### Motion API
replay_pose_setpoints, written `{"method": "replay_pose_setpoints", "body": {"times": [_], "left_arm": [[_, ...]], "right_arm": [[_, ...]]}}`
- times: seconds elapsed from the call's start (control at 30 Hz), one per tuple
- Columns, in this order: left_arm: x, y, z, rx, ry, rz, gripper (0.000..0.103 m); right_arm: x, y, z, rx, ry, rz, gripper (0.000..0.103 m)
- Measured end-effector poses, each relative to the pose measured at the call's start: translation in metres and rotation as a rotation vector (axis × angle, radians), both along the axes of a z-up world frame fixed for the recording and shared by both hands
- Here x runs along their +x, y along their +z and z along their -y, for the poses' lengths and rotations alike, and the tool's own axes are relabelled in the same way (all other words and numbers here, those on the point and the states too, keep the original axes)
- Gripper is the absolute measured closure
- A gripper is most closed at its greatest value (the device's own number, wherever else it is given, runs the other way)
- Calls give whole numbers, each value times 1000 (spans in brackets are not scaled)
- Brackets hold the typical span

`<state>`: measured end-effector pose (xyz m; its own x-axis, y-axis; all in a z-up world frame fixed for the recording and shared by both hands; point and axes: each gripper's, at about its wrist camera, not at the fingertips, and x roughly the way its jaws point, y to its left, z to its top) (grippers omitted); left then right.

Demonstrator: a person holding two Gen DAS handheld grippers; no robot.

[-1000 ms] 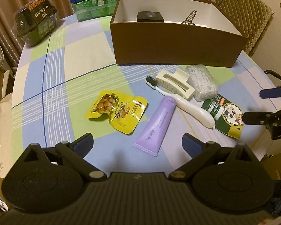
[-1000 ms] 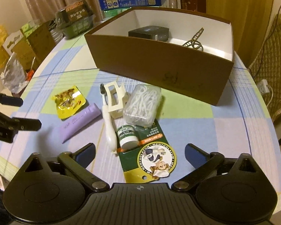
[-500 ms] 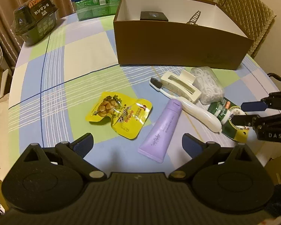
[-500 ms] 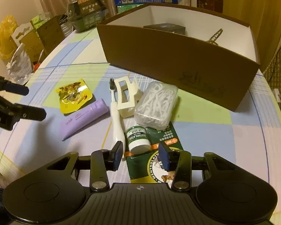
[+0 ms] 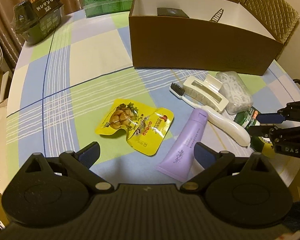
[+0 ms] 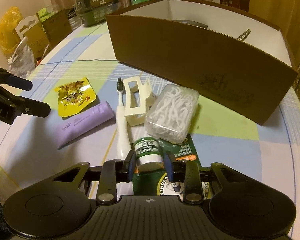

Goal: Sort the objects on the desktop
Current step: 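Grasp the green lip balm card with the right tool while the left grasps the yellow snack packet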

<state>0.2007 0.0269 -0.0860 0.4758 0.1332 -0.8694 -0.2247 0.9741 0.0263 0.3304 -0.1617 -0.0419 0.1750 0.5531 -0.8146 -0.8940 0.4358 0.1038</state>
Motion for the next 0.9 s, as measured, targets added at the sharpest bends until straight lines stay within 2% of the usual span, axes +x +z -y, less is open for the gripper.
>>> {"method": "replay_pose_setpoints", "body": {"times": [0.17,0.4,0.47,0.6,0.8,0.9], "left_arm": [[1,-5,-8,-1,2,4,5],[6,-15,-17,-11,12,11,6],[8,-18,-22,-55,27,21,9],[13,-23,-33,-144,82,32,10],[26,-33,-42,-214,152,1,10],[38,-40,-43,-223,175,-13,10]], "right_arm": [[3,1,5,-20,-28,-2,76],[16,2,28,-48,-139,-11,76],[21,3,35,-49,-166,-15,76],[30,3,45,-55,-216,-16,76],[41,3,54,-57,-261,-10,76],[45,4,56,-57,-273,-10,76]]}}
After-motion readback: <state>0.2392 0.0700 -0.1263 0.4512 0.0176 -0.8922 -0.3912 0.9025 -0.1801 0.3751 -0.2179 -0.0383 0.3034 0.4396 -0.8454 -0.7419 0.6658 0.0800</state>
